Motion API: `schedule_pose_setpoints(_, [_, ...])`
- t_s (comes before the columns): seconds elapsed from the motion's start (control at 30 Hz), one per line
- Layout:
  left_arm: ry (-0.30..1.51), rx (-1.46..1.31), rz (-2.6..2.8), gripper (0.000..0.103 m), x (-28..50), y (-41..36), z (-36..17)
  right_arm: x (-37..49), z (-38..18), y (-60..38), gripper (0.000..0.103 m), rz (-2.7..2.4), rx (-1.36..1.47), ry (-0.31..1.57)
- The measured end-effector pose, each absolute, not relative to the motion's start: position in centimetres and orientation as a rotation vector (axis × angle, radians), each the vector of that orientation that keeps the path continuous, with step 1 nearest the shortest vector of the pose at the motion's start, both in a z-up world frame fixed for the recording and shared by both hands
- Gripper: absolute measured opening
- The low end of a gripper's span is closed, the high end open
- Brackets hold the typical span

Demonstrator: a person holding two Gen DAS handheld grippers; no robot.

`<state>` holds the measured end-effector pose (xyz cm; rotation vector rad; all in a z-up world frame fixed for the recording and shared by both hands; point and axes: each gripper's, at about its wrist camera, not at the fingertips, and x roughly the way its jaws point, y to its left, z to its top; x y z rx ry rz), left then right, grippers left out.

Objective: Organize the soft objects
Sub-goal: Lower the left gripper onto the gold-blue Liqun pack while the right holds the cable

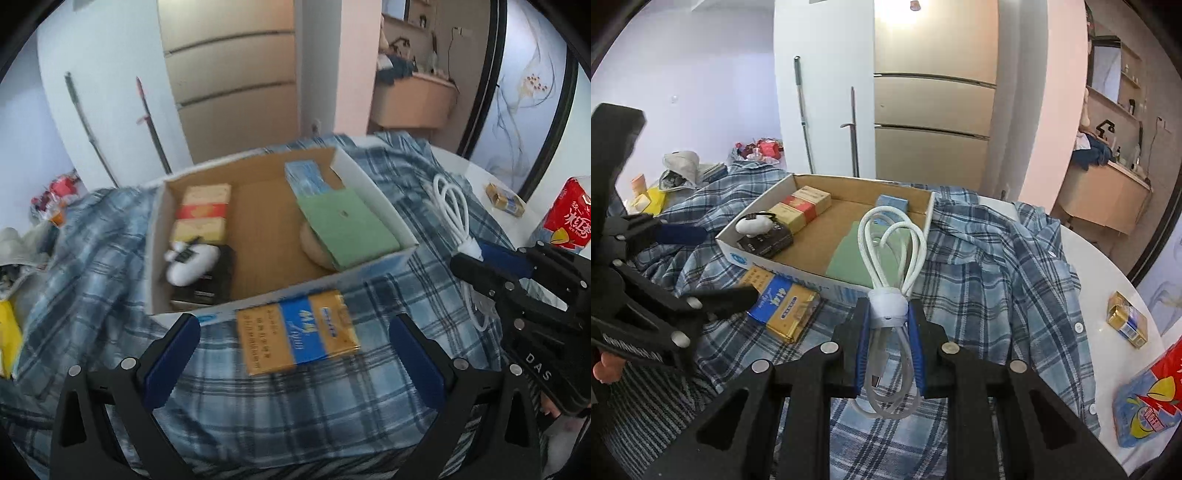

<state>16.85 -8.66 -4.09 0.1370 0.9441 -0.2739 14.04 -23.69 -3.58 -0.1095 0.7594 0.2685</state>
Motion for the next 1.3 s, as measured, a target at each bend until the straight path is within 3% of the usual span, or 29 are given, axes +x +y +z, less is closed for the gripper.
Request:
schedule_pose_setpoints(0.8, [1.129,0.208,-0.188,0.103,20.2,-10.6,-9.5,14.9,-3.9,-25.0,0.019,0.23,-0.066,0.788])
schedule_pose_setpoints(0.9, [1.094,0.185,-0.187,0.102,20.0,-10.1,-9.4,14.9,-3.9,-25.0,0.019,0.231,-0.065,0.789])
schedule_pose_setpoints(0.97, [1.048,0.172,-0.191,0.095,19.6,-9.9,-9.0,14.9,-3.9,-25.0,0.019,0.231,-0.066,0.79])
schedule_pose_setpoints(1.3, [1.06,0.189,-0.201,0.095,19.2,-10.3,-9.4,15.0,-4.2,-25.0,0.019,0.233,-0.069,0.8])
